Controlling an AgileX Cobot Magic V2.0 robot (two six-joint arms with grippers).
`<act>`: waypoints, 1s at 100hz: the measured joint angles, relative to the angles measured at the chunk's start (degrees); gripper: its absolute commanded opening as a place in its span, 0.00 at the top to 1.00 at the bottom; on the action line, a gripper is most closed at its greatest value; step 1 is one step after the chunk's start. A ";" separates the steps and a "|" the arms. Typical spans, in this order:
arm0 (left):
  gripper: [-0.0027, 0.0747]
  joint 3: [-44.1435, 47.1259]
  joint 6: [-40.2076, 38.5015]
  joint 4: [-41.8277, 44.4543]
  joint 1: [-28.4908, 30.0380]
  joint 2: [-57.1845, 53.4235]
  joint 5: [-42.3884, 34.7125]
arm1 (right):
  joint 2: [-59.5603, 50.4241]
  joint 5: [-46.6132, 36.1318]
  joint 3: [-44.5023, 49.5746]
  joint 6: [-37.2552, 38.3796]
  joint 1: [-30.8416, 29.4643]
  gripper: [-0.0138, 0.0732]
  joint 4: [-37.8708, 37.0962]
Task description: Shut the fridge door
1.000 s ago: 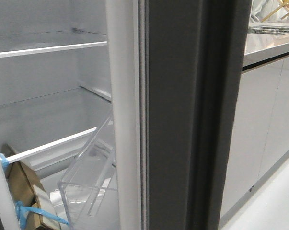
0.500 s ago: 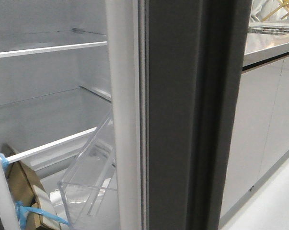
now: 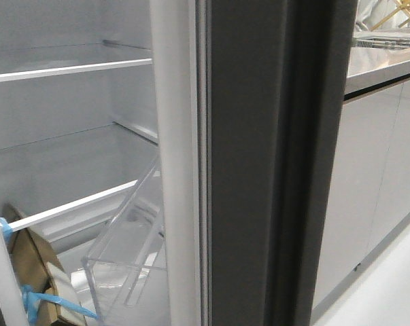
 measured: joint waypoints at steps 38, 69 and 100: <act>0.99 0.00 0.00 0.00 0.00 0.00 0.00 | 0.00 0.75 -1.33 0.00 0.00 0.93 0.00; 0.99 0.00 0.00 0.00 0.00 0.00 0.00 | 8.42 3.59 -15.91 0.00 2.18 0.93 0.00; 0.99 0.00 0.00 0.00 0.00 0.00 0.00 | 19.81 4.32 -32.67 0.00 12.60 0.93 0.00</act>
